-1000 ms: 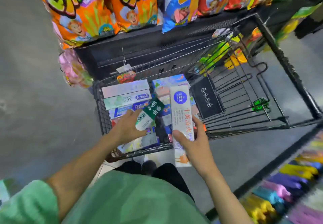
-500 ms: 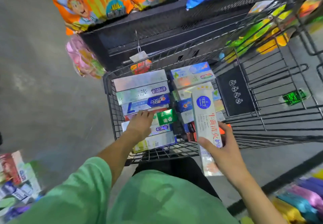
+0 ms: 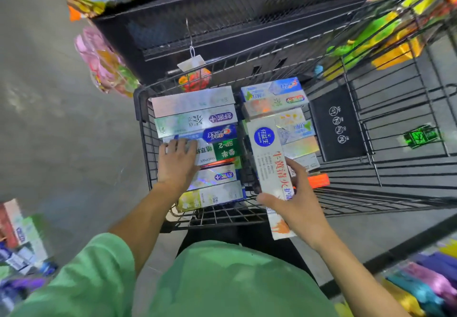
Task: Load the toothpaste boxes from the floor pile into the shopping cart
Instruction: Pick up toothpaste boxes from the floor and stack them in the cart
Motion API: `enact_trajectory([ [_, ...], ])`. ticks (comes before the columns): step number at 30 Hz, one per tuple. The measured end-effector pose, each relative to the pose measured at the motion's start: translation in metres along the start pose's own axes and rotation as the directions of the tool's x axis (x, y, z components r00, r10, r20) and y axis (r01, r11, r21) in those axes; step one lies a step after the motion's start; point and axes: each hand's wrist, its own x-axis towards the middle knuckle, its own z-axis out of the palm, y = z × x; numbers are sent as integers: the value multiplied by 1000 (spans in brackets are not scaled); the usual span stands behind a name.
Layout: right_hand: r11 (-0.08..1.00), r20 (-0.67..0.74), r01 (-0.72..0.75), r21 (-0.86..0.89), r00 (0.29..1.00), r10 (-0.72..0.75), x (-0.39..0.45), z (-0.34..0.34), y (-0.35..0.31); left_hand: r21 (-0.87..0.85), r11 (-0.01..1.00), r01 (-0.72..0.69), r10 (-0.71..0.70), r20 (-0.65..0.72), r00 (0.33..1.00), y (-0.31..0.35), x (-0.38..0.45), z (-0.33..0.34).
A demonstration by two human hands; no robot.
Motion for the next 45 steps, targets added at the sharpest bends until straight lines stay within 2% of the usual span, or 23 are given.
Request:
enact_trajectory([
  [3,996,65,12,-88,998,-6,6,4,-3,-53,997,48,-48,-5,999,-1,-8,-6],
  [6,970,136,52,-235,991,-20,17,10,-5,-119,992,27,-36,-72,997,-12,-23,-12],
  [9,883,261,158,-441,964,-42,35,19,-10,-214,975,56,-94,-169,981,-30,-47,-14],
  [12,694,403,315,-647,914,-39,54,31,-15,-307,942,135,-213,-236,948,-44,-78,-9],
  [15,400,561,524,-752,827,-29,76,49,-23,-373,905,206,-288,-180,941,-49,-107,0],
  [18,237,695,676,-698,719,-5,101,69,-23,-371,889,268,-325,-102,940,-49,-127,10],
  [24,-12,805,805,-593,592,-29,132,95,3,-410,858,310,-360,-49,932,-36,-137,16],
  [29,28,754,762,-647,644,-129,143,106,27,-467,803,369,-396,44,917,-25,-135,21],
  [32,-13,668,686,-728,705,-237,141,116,34,-489,777,397,-413,80,907,-22,-133,23],
  [35,-32,604,616,-787,759,-242,132,126,31,-493,765,414,-422,103,901,-22,-132,17],
  [38,-27,627,647,-762,727,-280,120,128,18,-469,780,415,-422,96,902,-23,-136,6],
  [41,32,658,711,-703,666,-351,115,125,7,-437,793,424,-444,61,894,-23,-140,-5],
  [45,6,697,757,-653,604,-387,105,121,-10,-443,762,473,-517,26,856,-16,-158,-13],
])
